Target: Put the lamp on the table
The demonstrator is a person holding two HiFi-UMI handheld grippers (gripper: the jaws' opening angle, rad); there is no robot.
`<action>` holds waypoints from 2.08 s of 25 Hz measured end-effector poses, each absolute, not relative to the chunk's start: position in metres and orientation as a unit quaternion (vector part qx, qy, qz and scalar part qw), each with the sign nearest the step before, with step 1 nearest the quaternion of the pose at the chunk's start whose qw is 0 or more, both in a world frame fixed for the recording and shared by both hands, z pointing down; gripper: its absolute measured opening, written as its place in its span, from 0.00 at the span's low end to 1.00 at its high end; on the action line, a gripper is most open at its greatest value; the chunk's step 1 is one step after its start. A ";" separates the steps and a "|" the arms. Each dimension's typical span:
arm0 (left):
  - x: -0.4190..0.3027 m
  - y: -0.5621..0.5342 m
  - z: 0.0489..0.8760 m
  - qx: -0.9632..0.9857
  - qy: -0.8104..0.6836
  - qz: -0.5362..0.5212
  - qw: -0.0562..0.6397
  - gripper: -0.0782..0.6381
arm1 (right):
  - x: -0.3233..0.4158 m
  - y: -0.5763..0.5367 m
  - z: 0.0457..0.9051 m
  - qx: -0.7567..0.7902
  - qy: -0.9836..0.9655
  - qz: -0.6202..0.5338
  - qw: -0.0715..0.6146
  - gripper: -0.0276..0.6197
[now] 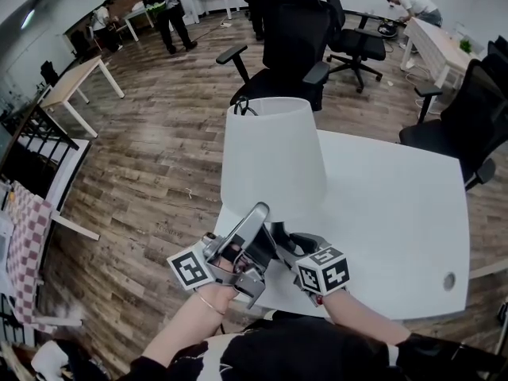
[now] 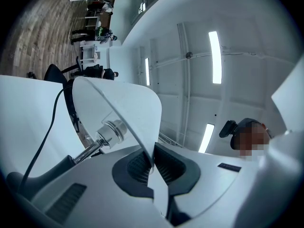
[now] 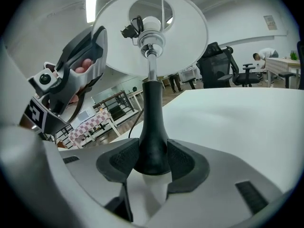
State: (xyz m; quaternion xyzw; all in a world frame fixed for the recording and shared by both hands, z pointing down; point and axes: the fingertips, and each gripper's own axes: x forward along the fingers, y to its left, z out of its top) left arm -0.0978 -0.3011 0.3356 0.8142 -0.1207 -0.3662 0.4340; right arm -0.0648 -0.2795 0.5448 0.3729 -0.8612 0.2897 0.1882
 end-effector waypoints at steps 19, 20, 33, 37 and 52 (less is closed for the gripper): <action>-0.101 -0.299 0.337 0.814 -0.115 -0.374 0.430 0.13 | -0.027 -0.263 0.522 0.408 -0.852 0.311 0.109 0.07; -0.102 -0.297 0.337 0.814 -0.113 -0.373 0.430 0.13 | -0.024 -0.263 0.522 0.413 -0.849 0.312 0.107 0.07; -0.103 -0.287 0.340 0.816 -0.106 -0.370 0.432 0.13 | 0.017 -0.243 0.489 0.471 -0.828 0.299 0.050 0.07; -0.101 -0.280 0.340 0.818 -0.104 -0.367 0.430 0.13 | 0.020 -0.229 0.486 0.477 -0.825 0.300 0.038 0.07; -0.099 -0.265 0.346 0.816 -0.105 -0.368 0.434 0.13 | 0.026 -0.186 0.499 0.487 -0.819 0.301 0.038 0.07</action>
